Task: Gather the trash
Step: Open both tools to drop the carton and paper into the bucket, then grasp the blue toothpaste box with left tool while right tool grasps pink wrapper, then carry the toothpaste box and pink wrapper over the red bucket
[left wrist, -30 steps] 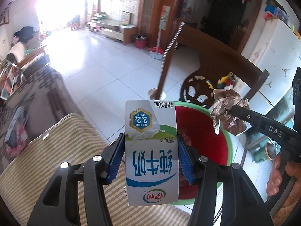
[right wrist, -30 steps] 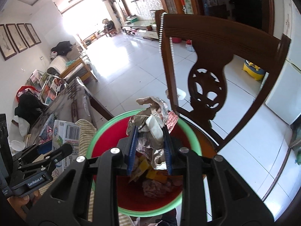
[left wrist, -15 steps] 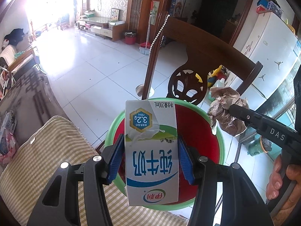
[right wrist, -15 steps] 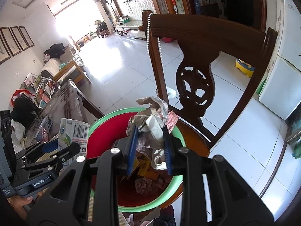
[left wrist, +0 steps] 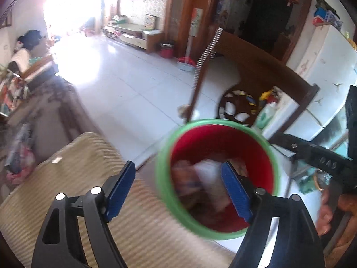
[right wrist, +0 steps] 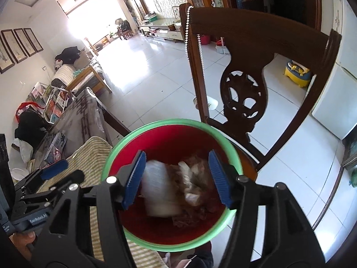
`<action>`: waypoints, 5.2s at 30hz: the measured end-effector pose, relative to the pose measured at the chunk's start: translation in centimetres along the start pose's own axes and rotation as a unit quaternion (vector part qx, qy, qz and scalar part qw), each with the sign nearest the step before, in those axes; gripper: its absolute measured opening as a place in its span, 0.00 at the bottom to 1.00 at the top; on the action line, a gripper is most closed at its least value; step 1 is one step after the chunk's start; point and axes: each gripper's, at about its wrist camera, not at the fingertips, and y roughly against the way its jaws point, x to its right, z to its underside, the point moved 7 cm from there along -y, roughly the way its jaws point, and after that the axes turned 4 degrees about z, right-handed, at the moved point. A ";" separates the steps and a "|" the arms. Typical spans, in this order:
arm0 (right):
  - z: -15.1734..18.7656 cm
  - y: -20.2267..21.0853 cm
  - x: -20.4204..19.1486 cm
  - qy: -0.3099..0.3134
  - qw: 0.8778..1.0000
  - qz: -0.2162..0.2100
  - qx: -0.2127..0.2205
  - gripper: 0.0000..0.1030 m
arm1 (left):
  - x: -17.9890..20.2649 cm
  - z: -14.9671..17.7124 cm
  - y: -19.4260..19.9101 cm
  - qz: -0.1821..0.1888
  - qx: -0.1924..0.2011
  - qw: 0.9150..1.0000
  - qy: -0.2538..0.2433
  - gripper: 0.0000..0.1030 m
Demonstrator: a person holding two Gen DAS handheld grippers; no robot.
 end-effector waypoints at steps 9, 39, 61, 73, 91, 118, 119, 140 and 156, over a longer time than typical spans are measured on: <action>0.7 -1.9 -7.0 0.021 0.999 -0.030 -0.003 0.55 | -19.5 -0.7 4.4 -0.177 0.020 0.982 0.062 0.76; 7.2 -11.6 -35.9 0.138 0.975 -0.130 -0.117 0.55 | -42.3 7.0 8.4 -0.073 0.034 0.963 0.257 0.34; 14.2 -19.9 -52.3 0.220 0.947 -0.130 -0.197 0.12 | -41.3 20.0 13.4 -0.112 0.022 0.933 0.341 0.34; 12.1 -5.8 -44.0 0.276 0.941 -0.168 -0.101 0.13 | -37.5 16.2 13.5 -0.095 0.035 0.951 0.293 0.35; 10.1 -0.4 -32.2 0.188 0.970 -0.144 -0.047 0.13 | -25.3 13.5 12.9 -0.067 0.030 0.972 0.222 0.35; 4.9 1.8 -23.3 0.192 0.972 -0.136 0.010 0.13 | -14.7 8.4 10.7 -0.080 0.043 0.979 0.184 0.35; 4.7 1.8 -23.0 0.192 0.972 -0.136 0.010 0.13 | -14.4 8.2 10.6 -0.080 0.043 0.979 0.184 0.35; 1.0 0.6 -15.7 0.148 0.983 -0.104 0.022 0.13 | -8.9 4.2 6.1 -0.067 0.021 0.988 0.138 0.35; 0.3 0.2 -14.2 0.135 0.986 -0.099 0.021 0.13 | -7.6 3.4 4.8 -0.061 0.013 0.990 0.130 0.35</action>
